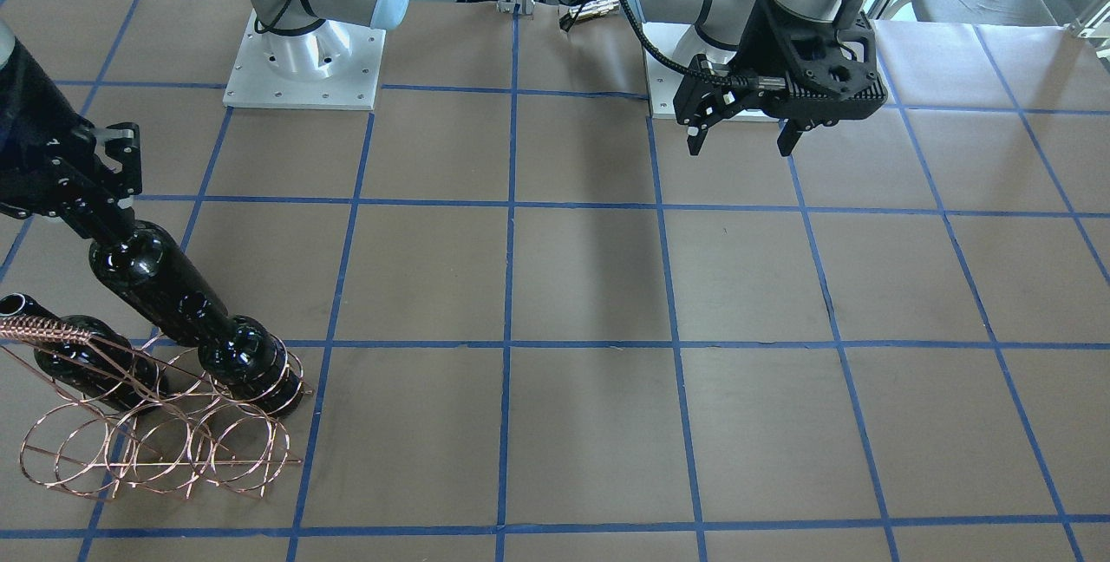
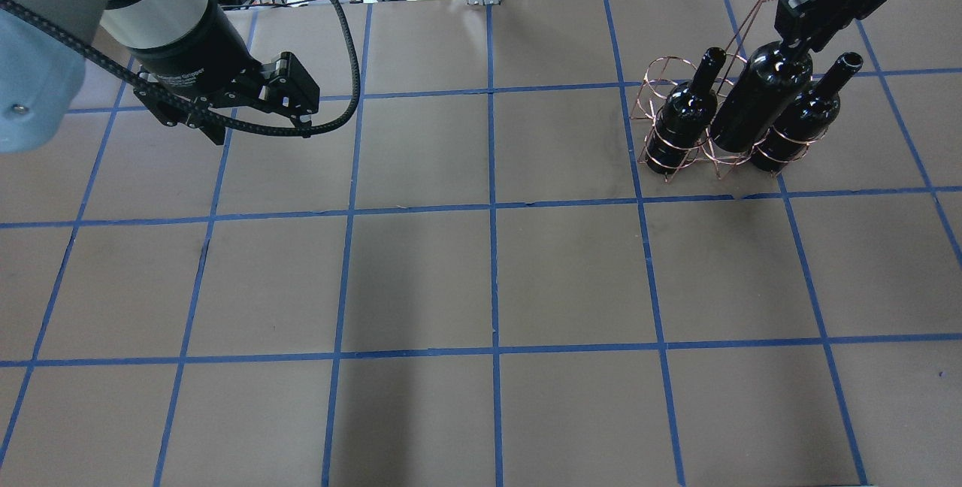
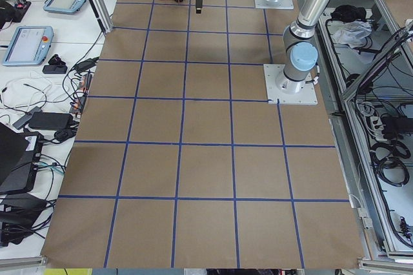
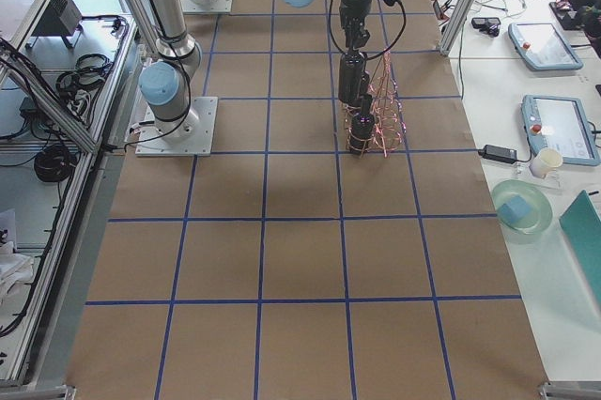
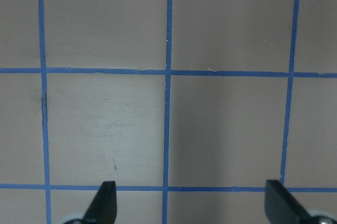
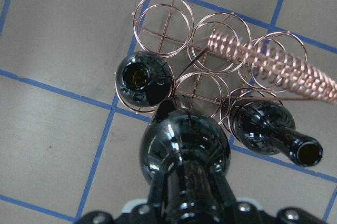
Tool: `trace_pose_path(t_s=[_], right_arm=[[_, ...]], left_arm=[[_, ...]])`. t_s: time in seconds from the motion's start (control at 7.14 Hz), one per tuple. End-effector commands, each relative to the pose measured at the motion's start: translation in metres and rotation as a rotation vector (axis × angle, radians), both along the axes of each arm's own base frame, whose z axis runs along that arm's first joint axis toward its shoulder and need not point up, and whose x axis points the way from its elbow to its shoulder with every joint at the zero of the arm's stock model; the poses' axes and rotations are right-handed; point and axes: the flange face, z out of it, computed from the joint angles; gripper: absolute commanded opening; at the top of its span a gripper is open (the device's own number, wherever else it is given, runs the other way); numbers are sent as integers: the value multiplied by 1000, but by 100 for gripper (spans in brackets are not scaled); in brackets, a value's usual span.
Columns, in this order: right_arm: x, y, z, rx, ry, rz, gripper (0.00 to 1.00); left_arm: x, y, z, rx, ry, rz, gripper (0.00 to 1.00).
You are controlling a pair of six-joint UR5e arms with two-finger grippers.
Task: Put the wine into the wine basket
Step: 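Tilt the bottle and insert it into the empty rack slot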
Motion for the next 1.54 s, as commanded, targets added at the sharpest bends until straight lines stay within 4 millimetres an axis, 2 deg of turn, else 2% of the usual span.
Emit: trace_pose_path(t_s=[0.0,0.42,0.7,1.12,1.4], right_arm=[[-4,-21,-5,-27,4,13,20],[-8,-25,-8,-34,11,36,20],[-25,-29,-16,-20,5,24,20],[-26,-32,-24,-12,1,24,20],[-28,-44,-47,2,-3,26,20]], left_arm=[[-1,0,-2,5,0,-4,100],[0,0,-3,10,-2,-4,100],[0,0,-3,11,-2,-10,100],[0,0,-3,11,-2,-10,100],[0,0,-4,13,-2,-10,100]])
